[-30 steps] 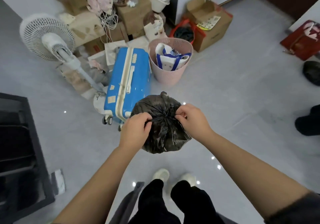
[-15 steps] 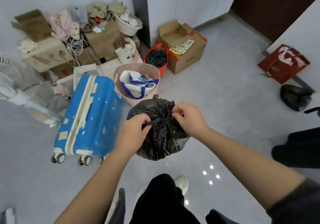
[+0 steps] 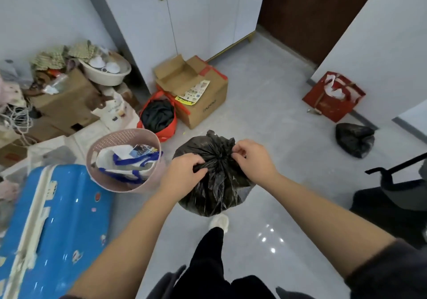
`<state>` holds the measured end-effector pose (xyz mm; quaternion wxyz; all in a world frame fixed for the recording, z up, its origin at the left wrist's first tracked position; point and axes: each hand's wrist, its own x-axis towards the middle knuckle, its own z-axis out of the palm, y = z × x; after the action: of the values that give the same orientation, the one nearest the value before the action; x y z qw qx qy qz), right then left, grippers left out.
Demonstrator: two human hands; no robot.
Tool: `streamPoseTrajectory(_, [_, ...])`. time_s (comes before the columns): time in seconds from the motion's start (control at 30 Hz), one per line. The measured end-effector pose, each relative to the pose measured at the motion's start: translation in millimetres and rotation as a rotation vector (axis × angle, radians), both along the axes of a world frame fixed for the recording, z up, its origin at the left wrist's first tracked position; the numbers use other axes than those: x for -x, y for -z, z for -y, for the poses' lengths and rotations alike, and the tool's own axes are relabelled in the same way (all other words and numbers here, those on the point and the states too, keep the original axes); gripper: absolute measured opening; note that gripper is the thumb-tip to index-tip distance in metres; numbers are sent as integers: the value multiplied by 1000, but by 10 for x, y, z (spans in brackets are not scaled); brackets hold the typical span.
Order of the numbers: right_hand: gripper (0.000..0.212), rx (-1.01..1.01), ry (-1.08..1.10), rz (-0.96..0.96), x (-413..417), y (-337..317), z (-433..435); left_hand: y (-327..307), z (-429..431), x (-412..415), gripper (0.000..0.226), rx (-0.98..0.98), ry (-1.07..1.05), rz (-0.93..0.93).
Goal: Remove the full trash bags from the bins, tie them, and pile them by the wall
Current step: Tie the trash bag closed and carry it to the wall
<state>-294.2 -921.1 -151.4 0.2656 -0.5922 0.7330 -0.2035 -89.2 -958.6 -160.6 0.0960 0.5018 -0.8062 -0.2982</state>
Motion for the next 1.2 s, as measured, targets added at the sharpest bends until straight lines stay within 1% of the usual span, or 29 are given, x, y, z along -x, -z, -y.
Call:
streamPoseTrajectory(0.07, [2,-16,46,5,368,0,213,-47,317,372,17,0,62,7])
streamPoseTrajectory(0.17, [2,-20,124,14,937,19,513,-64,760,957,15,3,138,19])
streamPoseTrajectory(0.33, [3,-21,192,25,1974,133,954,23,1374,2073,10,20,162,33])
streamPoseTrajectory(0.53, [3,-91,228,58,3337,299,1290,137,1810,3520,9,10,170,62])
streamPoseTrajectory(0.67, [4,-162,244,52,4162,337,1466,252,2082,4393,8,-21,214,100])
streamPoseTrajectory(0.83, [8,-218,318,67,5079,444,1681,412,2483,5434,9,-46,307,136])
streamPoseTrajectory(1.0, [8,-242,376,76,5922,727,1979,727,2935,6431,12,-108,376,167])
streamPoseTrajectory(1.2, [13,-371,465,146,6882,1327,2294,1367,3376,7556,12,-204,482,281])
